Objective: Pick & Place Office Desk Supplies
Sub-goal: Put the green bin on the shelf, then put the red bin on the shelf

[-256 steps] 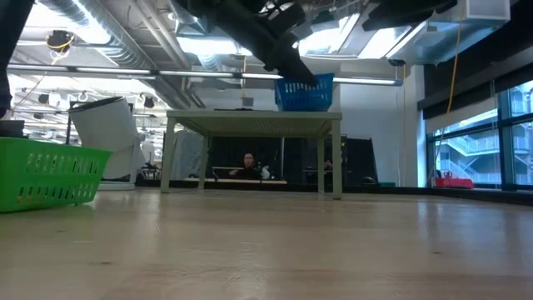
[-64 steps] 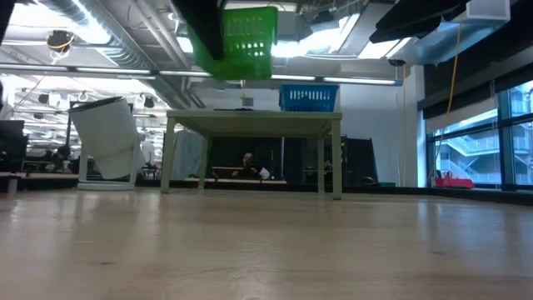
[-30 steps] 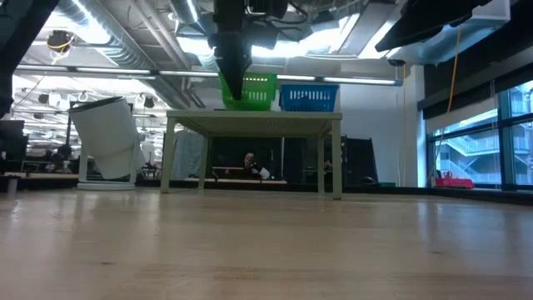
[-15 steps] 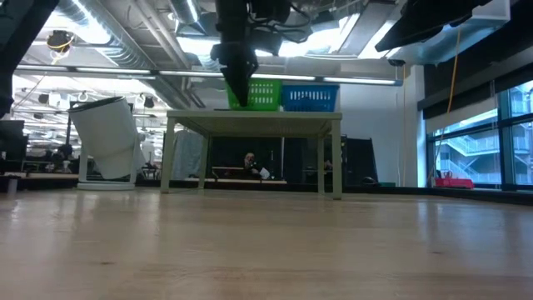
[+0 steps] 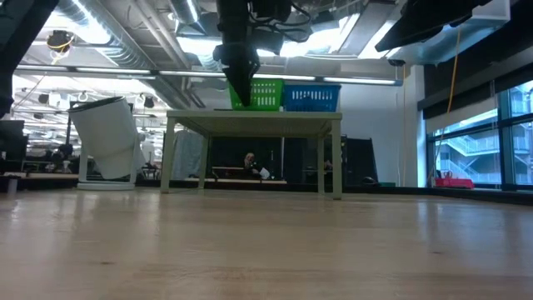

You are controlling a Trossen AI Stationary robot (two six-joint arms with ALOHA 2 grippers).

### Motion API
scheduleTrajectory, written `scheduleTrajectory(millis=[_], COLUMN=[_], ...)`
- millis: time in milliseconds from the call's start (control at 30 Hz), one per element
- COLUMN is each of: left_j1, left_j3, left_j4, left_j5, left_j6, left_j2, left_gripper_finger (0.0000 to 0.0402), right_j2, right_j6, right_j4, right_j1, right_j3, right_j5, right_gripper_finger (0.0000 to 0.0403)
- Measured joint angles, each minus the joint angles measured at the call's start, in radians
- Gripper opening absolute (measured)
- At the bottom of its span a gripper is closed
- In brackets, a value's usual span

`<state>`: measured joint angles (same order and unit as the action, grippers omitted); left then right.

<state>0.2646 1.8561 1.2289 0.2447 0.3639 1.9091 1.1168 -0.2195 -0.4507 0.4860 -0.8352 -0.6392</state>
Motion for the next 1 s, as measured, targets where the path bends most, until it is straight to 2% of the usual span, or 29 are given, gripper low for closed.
scheduleTrajectory(millis=[400,700,1000], left_j1=[0.000,-0.016,-0.042], left_j3=[0.000,0.000,0.034], left_j4=[0.000,0.000,0.004], left_j5=[0.033,0.038,0.122], left_j6=[-0.095,-0.118,-0.119], left_j2=[0.000,0.000,0.000], left_gripper_finger=[0.0054,0.0100,0.0134], right_j2=[0.000,0.000,0.000], right_j6=[0.000,0.000,-0.001], right_j4=[0.000,0.000,0.000], right_j1=[0.000,0.000,0.000], right_j3=[0.000,0.000,0.000], right_j5=[0.000,0.000,0.000], right_gripper_finger=[0.0258,0.0258,0.0258])
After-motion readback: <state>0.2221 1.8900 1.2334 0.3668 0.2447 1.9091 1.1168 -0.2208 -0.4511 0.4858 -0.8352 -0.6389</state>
